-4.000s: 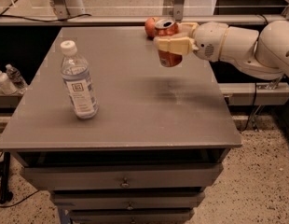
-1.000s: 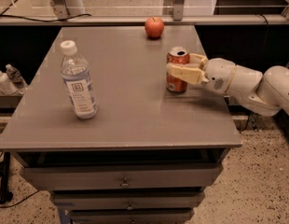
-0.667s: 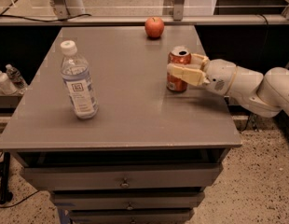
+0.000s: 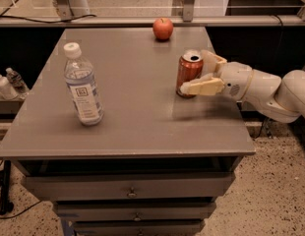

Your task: Place coke can upright

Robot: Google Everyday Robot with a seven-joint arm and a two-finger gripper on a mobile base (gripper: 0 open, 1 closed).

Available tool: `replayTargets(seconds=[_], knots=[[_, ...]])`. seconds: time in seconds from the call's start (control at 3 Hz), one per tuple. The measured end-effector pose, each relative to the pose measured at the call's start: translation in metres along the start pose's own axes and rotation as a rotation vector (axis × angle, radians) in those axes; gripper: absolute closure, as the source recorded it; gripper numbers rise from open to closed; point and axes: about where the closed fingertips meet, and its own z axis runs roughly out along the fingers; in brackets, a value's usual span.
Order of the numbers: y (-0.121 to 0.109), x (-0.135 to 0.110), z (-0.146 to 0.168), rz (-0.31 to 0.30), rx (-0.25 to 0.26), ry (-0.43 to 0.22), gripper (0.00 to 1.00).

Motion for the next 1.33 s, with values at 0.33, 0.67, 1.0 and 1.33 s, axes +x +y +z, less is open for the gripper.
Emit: replayTargets(seconds=[0.33, 0.67, 1.0, 1.33], knots=[[-0.006, -0.029, -0.022, -0.069, 0.018, 0.056, 0.0], [-0.015, -0.092, -0.072, -0.199, 0.11, 0.097, 0.0], [-0.01, -0.157, -0.116, -0.32, 0.21, 0.088, 0.0], [-0.009, -0.165, -0.121, -0.332, 0.221, 0.085, 0.0]])
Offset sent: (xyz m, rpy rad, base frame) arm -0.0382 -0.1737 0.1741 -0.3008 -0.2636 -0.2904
